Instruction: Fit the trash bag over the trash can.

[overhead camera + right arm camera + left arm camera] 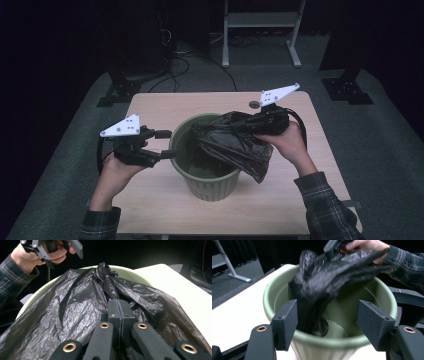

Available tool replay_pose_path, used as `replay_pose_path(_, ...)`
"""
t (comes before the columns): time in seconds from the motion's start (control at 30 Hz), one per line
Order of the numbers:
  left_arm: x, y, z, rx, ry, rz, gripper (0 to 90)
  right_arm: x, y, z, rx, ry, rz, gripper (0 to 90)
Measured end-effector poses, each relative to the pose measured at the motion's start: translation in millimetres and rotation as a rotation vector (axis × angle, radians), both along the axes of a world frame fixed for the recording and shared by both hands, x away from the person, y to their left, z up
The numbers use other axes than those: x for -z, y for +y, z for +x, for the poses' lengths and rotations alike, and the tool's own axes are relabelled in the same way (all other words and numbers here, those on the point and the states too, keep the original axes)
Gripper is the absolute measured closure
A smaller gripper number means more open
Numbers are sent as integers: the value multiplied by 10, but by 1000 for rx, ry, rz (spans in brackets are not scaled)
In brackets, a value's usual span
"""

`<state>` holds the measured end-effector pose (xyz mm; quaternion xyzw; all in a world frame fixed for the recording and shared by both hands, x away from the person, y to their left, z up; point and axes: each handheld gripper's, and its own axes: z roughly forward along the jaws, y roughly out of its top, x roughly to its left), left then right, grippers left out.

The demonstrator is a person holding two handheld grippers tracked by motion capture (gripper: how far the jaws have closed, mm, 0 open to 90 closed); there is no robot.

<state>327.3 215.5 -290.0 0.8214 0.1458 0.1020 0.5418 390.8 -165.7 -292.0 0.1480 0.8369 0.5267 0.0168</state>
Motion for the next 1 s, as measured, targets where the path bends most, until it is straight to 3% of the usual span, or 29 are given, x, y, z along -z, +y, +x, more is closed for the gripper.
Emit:
replay_pose_path(0.23, -123, -189, 222, -6, -15, 1, 322, 4, 0, -10, -8, 2, 2, 898)
replay_pose_path(0.3, -166, -296, 341, 2, -15, 12, 347, 14, -4, -12, -12, 0, 6, 898)
replay_pose_path(0.43, -138, -457, 428, 32, -3, 48, 448, 20, -8, -14, -16, 2, 11, 898)
replay_pose_path(0.57, -32, -590, 413, 84, 17, 107, 555, -2, -13, -9, -20, -2, 35, 898)
replay_pose_path(0.77, 41, -611, 335, 92, 17, 130, 603, -39, 30, 17, -25, -1, 58, 898)
replay_pose_path(0.93, 113, -650, 288, 112, 24, 148, 613, -117, 175, 44, -60, -2, 119, 898)
replay_pose_path(1.0, 146, -676, 281, 116, 35, 154, 617, -139, 255, 41, -74, -4, 119, 899)
